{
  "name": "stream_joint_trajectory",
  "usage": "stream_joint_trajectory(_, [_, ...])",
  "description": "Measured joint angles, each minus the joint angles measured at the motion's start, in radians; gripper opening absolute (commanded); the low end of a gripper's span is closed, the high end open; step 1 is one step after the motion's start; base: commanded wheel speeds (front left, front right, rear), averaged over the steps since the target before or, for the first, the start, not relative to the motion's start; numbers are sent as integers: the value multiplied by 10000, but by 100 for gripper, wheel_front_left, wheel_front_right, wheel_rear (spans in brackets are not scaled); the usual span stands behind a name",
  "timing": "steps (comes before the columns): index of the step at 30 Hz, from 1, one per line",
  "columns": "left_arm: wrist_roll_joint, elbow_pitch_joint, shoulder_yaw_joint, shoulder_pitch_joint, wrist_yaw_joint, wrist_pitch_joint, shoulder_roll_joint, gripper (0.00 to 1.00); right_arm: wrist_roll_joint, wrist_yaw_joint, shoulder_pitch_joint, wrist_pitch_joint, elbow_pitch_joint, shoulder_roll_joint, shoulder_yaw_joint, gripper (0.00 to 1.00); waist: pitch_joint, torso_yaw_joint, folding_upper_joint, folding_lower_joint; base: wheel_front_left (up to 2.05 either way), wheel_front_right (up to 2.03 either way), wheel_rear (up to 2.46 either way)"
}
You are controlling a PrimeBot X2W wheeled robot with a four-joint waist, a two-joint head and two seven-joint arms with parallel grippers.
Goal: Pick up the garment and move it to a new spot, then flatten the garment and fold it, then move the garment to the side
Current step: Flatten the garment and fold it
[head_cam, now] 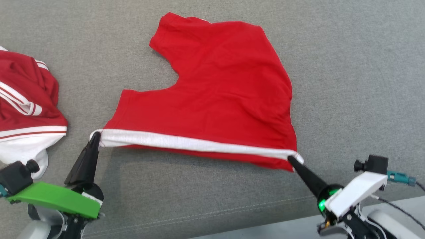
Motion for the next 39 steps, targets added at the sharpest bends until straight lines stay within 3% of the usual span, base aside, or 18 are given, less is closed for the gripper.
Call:
stream_joint_trajectory(9, [-171, -872, 405, 1917, 456, -4, 742, 0, 351, -31, 1899, 426, -846, -539, 980, 0, -425, 306, 0, 0, 0, 0, 0])
stream_joint_trajectory(19, [-128, -2073, 1254, 2782, 564, -33, 1605, 0, 476, 15, 2429, 721, -1570, -673, 1427, 0, -392, 293, 0, 0, 0, 0, 0])
stream_joint_trajectory(32, [-94, -3467, 1839, 2503, 600, 872, 3195, 0, 1189, 594, 2341, 715, -2220, 38, 1032, 0, -121, -489, 0, 0, 0, 0, 0])
stream_joint_trajectory(39, [-226, -3653, 2165, 2482, 690, 1143, 3356, 0, 1172, 780, 2165, 763, -2247, 291, 1200, 0, 61, -1121, 0, 0, 0, 0, 0])
